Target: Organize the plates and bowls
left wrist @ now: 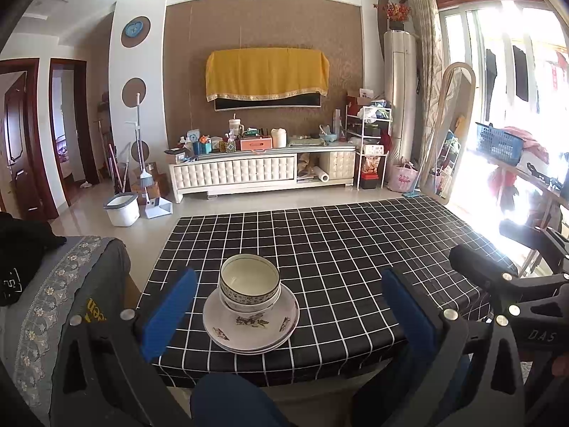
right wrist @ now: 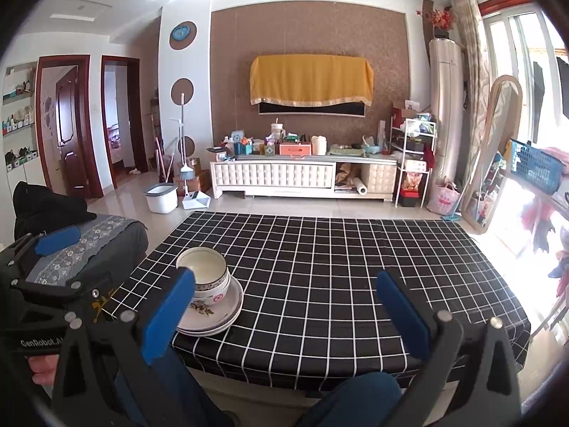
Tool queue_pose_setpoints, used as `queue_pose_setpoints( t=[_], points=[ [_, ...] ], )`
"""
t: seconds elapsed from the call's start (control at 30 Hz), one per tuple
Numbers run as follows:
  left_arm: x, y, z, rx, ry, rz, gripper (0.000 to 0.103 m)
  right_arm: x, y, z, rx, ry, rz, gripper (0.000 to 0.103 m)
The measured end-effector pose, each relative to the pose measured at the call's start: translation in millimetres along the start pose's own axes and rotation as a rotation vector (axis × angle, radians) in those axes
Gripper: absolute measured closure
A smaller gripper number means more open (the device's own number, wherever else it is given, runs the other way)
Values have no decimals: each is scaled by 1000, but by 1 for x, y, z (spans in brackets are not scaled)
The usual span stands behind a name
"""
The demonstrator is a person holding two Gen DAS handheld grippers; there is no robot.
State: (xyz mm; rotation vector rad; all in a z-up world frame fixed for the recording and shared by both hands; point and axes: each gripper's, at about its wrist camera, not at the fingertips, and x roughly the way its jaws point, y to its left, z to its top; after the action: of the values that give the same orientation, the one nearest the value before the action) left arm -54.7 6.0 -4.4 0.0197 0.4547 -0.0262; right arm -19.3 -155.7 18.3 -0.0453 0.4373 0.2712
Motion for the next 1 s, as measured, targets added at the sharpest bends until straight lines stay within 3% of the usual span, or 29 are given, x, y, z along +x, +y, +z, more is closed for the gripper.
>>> queue_pose_setpoints(
  t=[1.0],
  points=[
    [-5, 0, -1, -15, -1, -35, 0, -6, 2, -2, 2, 1, -14, 0]
  ],
)
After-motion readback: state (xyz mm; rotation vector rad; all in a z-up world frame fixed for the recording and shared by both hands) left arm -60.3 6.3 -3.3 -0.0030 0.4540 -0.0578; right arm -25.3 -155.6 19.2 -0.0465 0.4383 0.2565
